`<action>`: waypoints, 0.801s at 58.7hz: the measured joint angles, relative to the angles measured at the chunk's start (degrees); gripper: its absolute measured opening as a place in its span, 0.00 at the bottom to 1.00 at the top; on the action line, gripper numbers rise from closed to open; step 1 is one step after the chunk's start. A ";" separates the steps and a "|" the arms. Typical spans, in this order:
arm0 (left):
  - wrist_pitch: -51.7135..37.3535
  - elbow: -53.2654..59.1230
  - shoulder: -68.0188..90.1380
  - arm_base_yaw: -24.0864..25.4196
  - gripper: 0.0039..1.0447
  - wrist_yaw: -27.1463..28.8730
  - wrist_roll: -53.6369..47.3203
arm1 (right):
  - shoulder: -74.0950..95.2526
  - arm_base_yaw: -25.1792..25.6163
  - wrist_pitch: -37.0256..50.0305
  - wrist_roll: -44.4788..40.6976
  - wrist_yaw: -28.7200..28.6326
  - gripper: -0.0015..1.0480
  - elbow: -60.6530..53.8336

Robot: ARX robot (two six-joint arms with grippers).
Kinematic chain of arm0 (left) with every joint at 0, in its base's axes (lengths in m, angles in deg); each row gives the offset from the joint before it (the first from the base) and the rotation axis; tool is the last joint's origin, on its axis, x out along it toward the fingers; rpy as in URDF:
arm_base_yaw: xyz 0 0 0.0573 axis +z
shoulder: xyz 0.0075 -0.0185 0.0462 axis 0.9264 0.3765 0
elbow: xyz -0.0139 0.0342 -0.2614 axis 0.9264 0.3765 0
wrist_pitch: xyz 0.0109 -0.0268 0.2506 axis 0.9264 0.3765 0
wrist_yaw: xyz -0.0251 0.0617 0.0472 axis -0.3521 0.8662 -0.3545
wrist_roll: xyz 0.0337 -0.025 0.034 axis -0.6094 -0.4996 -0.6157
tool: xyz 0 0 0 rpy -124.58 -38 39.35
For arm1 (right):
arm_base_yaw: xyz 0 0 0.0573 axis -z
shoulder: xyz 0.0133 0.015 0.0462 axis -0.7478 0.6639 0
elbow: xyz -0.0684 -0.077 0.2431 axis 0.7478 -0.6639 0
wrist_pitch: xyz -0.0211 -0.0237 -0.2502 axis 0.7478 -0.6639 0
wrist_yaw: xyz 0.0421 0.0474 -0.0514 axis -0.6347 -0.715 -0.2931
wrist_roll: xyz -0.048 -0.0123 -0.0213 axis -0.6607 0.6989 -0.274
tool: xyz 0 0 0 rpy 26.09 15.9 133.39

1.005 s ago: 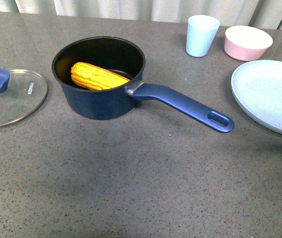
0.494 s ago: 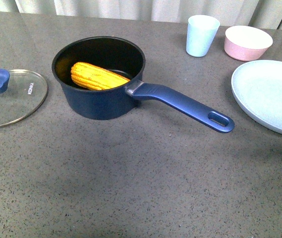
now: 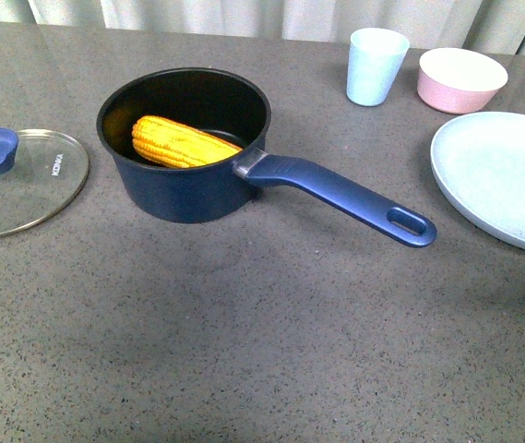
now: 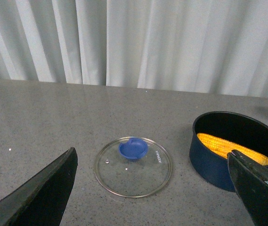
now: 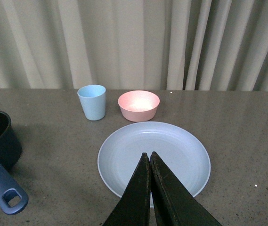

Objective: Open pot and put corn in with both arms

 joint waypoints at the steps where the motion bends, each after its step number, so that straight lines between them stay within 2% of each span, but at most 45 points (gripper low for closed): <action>1: 0.00 0.00 0.00 0.00 0.92 -0.02 0.00 | -0.26 0.00 -0.28 -0.02 0.02 0.02 0.00; 11: 0.00 0.00 0.00 0.00 0.92 0.00 0.00 | -2.45 0.00 -2.51 -0.02 0.02 0.02 0.00; 18: 0.00 0.00 0.00 0.00 0.92 0.00 0.00 | -11.04 0.00 -12.04 -0.02 0.00 0.02 0.02; 47: 0.00 0.00 0.00 0.00 0.92 -0.02 0.00 | -12.22 0.00 -12.57 0.00 0.02 0.02 0.02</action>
